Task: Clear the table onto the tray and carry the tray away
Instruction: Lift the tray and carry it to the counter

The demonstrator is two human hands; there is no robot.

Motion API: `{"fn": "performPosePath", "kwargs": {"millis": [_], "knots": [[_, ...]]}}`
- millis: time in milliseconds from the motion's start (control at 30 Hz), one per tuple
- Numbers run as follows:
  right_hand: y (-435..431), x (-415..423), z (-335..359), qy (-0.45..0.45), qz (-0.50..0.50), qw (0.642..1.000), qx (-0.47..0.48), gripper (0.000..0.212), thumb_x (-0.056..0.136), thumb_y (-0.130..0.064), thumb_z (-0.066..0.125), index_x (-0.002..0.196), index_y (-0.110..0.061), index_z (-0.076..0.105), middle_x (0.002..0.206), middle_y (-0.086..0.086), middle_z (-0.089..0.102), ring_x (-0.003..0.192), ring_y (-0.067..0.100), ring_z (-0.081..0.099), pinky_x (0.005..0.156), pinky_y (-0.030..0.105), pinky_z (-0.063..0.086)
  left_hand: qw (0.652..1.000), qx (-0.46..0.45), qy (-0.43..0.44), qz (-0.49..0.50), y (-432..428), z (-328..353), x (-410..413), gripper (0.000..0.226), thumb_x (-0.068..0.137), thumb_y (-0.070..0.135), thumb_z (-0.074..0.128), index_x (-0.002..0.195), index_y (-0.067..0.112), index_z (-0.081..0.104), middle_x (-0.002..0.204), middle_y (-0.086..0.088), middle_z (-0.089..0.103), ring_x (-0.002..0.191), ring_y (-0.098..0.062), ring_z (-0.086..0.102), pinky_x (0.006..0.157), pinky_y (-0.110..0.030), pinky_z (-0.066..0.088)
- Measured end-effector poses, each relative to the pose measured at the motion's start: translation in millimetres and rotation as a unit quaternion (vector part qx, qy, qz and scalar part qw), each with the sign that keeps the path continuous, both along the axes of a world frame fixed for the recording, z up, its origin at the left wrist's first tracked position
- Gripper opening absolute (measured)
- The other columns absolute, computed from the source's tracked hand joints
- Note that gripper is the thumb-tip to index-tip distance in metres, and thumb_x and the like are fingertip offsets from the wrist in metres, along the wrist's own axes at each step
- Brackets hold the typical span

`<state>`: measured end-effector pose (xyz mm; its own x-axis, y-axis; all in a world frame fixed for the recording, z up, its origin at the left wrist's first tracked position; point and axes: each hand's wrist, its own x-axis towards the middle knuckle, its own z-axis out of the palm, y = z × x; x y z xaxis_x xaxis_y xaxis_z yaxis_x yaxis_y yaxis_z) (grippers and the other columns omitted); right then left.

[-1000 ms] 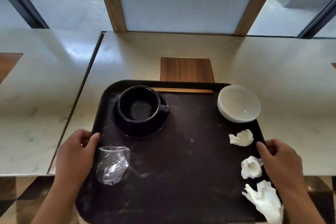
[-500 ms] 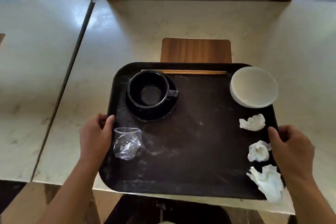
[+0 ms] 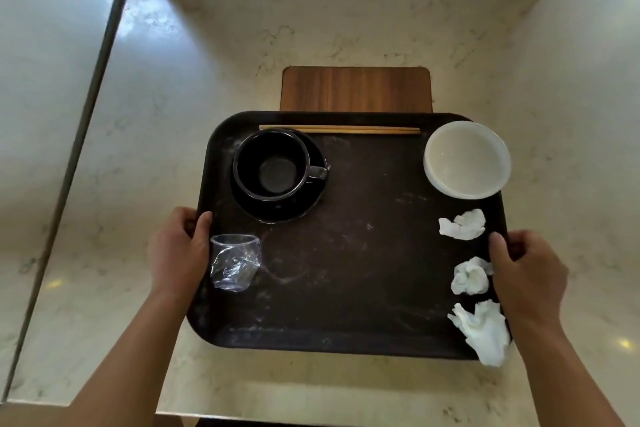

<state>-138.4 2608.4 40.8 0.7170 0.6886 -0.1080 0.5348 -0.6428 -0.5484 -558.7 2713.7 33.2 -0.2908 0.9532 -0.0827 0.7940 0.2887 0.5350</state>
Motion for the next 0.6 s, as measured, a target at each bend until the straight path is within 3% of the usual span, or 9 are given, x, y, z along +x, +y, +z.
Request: {"fn": "performPosePath", "kwargs": {"millis": [100,267,600], "knots": [[-0.2,-0.4,-7.4,-0.001,-0.002,1.0,-0.005,0.019,0.093,-0.024,0.063,0.085,-0.007,0.066,0.068,0.003,0.06,0.064,0.027,0.054,0.067,0.031,0.034,1.0,-0.013,-0.009,-0.002,3.8,-6.9,-1.3,0.021,0.094,0.036,0.055,0.091,0.016,0.061,0.078,-0.001,0.065,0.073,-0.026,0.062,0.066,-0.043,0.052],[-4.6,1.3,-20.3,-0.009,-0.003,1.0,-0.006,0.019,0.093,-0.024,0.063,0.085,-0.008,0.064,0.067,0.006,0.062,0.063,0.03,0.058,0.065,0.031,0.037,1.0,-0.018,-0.007,-0.003,-0.1,-14.8,4.2,0.02,0.095,0.03,0.056,0.094,0.011,0.062,0.077,-0.002,0.064,0.073,-0.026,0.06,0.063,-0.036,0.044],[-5.7,5.6,-31.0,-0.034,0.009,0.999,-0.005,0.018,0.093,-0.025,0.061,0.084,-0.009,0.062,0.065,0.006,0.06,0.06,0.029,0.054,0.061,0.032,0.036,0.999,-0.013,0.031,-0.022,-1.2,-25.0,1.1,0.022,0.096,0.031,0.053,0.096,0.01,0.059,0.08,-0.007,0.066,0.073,-0.029,0.06,0.064,-0.04,0.048]]}}
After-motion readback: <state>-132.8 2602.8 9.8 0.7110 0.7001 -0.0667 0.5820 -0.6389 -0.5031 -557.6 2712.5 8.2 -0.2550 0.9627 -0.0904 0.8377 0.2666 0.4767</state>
